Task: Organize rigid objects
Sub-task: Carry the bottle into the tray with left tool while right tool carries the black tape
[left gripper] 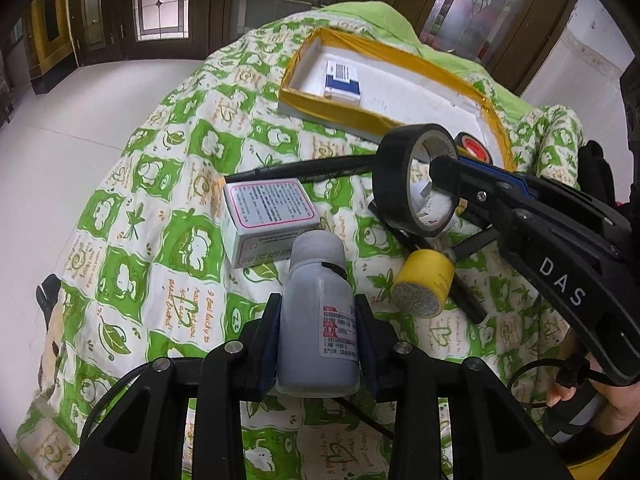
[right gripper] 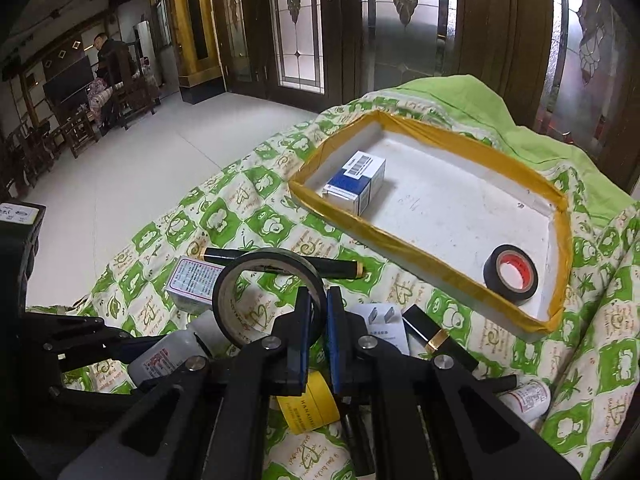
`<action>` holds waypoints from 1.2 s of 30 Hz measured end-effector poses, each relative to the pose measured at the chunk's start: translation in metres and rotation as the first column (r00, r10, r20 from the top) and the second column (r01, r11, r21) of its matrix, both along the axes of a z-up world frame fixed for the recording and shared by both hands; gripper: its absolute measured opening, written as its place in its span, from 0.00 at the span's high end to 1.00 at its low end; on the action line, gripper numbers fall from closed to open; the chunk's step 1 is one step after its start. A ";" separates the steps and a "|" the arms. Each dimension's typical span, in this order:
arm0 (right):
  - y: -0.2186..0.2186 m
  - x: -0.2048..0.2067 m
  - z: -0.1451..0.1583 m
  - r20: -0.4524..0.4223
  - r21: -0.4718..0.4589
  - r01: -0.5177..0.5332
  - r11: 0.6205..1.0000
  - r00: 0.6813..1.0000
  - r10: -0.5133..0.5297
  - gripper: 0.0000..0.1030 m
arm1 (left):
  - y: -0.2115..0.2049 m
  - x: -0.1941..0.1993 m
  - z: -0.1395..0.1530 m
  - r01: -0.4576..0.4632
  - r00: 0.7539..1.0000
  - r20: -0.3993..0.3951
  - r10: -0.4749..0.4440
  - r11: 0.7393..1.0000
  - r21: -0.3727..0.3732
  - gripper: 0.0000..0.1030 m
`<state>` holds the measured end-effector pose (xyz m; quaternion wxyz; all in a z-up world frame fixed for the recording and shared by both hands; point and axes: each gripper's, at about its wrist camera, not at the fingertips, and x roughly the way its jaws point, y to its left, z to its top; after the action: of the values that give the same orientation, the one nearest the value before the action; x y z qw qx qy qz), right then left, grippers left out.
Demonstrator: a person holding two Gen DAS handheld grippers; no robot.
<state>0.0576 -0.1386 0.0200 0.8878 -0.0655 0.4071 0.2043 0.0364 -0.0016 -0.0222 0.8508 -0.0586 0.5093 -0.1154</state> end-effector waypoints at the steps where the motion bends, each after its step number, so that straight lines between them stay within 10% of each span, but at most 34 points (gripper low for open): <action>1: 0.000 0.000 0.001 0.005 -0.002 0.001 1.000 1.000 -0.001 0.93 | 0.001 -0.001 0.001 -0.001 1.000 0.004 0.001 1.000 -0.003 0.65; 36: -0.092 0.016 0.045 0.012 0.191 0.227 0.955 0.972 -0.233 0.93 | -0.037 0.007 0.033 0.067 0.993 0.092 -0.068 0.998 0.006 0.66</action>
<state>0.0735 -0.2305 0.0655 0.9146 0.0633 0.3755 0.1360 0.0433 -0.0385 0.0110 0.8691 -0.0346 0.4714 -0.1459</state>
